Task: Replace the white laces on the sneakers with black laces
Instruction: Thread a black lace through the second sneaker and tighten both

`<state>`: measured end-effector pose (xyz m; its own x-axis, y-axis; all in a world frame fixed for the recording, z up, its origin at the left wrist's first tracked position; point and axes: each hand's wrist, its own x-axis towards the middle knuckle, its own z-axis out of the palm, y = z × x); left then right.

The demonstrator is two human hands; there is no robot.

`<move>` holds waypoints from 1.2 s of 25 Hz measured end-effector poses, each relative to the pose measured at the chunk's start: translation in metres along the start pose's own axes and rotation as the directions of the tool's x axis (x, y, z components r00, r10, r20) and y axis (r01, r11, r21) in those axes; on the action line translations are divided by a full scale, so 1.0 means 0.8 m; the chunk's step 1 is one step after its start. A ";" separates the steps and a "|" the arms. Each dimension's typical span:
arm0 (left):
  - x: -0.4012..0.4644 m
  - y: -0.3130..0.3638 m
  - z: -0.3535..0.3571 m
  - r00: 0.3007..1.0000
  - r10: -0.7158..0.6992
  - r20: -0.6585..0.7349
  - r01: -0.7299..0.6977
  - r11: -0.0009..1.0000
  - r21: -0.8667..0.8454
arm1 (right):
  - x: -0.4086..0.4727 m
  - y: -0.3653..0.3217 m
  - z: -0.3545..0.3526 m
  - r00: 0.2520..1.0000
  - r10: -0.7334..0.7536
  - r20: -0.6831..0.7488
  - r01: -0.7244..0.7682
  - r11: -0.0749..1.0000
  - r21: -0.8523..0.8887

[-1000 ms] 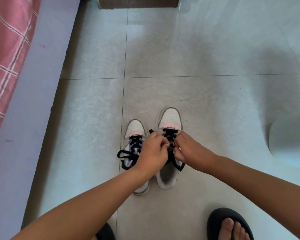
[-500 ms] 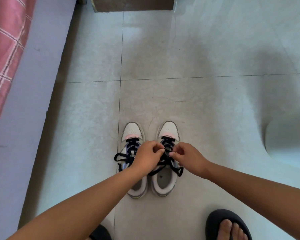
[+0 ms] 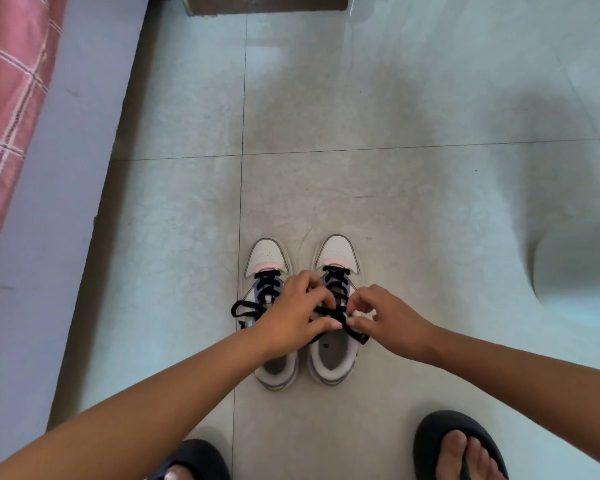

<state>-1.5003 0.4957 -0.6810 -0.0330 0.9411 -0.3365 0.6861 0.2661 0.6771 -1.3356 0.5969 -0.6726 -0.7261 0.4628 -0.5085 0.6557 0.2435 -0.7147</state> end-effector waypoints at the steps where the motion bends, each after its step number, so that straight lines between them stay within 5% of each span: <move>1: -0.004 -0.002 -0.001 1.000 0.015 -0.006 -0.015 1.000 0.023 | -0.002 0.000 0.002 1.000 0.016 -0.003 -0.016 1.000 0.015; 6: -0.004 0.008 -0.001 0.992 0.122 0.011 -0.122 0.976 0.181 | 0.004 -0.014 0.008 0.999 0.017 -0.034 -0.019 0.998 -0.061; 11: -0.018 0.020 0.001 0.995 0.061 0.073 -0.067 0.994 0.088 | 0.005 -0.018 0.006 0.997 0.064 -0.041 -0.065 0.998 -0.010; 14: -0.017 0.016 -0.005 0.990 -0.142 0.013 0.142 0.981 -0.129 | 0.006 -0.018 0.004 0.991 0.112 -0.066 -0.109 0.993 0.052; 16: -0.002 0.008 -0.009 0.972 -0.233 -0.030 0.229 0.967 -0.115 | 0.009 -0.022 0.003 0.992 0.111 -0.066 -0.111 0.994 0.009; 20: 0.022 0.015 -0.013 0.994 -0.080 0.068 0.074 0.993 0.091 | 0.023 -0.033 -0.001 0.991 0.124 0.051 -0.115 0.980 -0.160; 24: 0.034 0.014 -0.026 0.989 0.071 0.132 -0.115 0.923 0.366 | 0.029 -0.035 -0.005 0.976 0.183 0.120 -0.166 0.976 -0.143; 30: 0.003 0.021 -0.025 0.980 -0.038 0.197 0.012 0.991 0.131 | 0.029 -0.029 0.001 0.979 0.185 0.083 -0.178 0.980 -0.085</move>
<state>-1.5031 0.5069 -0.6576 0.0849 0.8706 -0.4847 0.7748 0.2481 0.5814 -1.3681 0.6013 -0.6683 -0.6065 0.4276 -0.6703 0.7899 0.2286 -0.5690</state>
